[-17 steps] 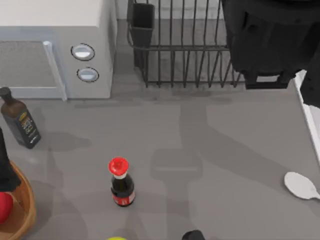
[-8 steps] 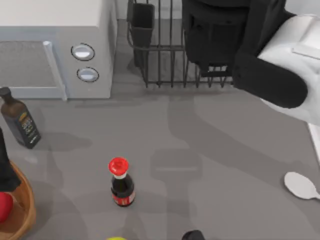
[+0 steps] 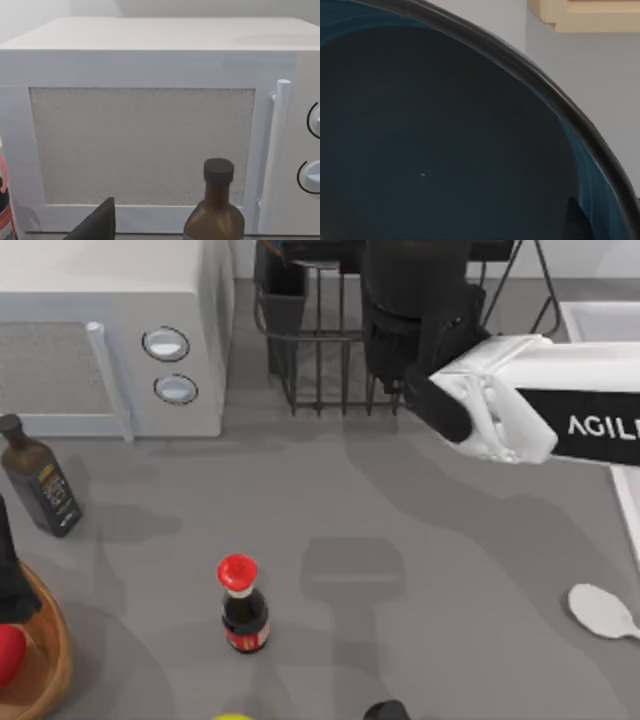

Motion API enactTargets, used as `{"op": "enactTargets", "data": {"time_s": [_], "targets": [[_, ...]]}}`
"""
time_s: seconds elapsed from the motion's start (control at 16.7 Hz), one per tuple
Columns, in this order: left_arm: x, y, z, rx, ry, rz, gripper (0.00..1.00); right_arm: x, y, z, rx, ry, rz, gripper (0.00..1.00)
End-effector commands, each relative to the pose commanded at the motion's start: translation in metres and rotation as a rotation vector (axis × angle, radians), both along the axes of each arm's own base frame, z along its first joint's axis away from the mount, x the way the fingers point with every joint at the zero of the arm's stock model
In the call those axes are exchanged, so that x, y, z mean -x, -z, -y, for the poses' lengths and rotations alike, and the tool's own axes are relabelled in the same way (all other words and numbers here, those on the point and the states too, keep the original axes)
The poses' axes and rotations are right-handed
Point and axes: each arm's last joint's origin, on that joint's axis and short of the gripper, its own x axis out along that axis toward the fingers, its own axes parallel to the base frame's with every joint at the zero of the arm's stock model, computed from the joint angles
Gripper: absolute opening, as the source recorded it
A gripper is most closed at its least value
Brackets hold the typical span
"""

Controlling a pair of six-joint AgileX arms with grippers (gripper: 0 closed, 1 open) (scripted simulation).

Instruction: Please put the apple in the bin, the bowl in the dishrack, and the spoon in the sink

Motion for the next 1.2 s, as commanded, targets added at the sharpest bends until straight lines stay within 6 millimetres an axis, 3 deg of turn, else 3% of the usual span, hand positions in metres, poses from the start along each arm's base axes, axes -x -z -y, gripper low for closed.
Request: {"op": "enactTargets", "data": {"time_s": [0.18, 0.42, 1.2], "targets": [[0.000, 0.000, 0.000, 0.000, 0.000, 0.000, 1.00, -0.017, 0.022, 0.013, 0.005, 0.000, -0.007, 0.00], [0.000, 0.000, 0.000, 0.000, 0.000, 0.000, 1.00, -0.017, 0.022, 0.013, 0.005, 0.000, -0.007, 0.00], [0.000, 0.000, 0.000, 0.000, 0.000, 0.000, 1.00, -0.017, 0.022, 0.013, 0.005, 0.000, -0.007, 0.98]]}}
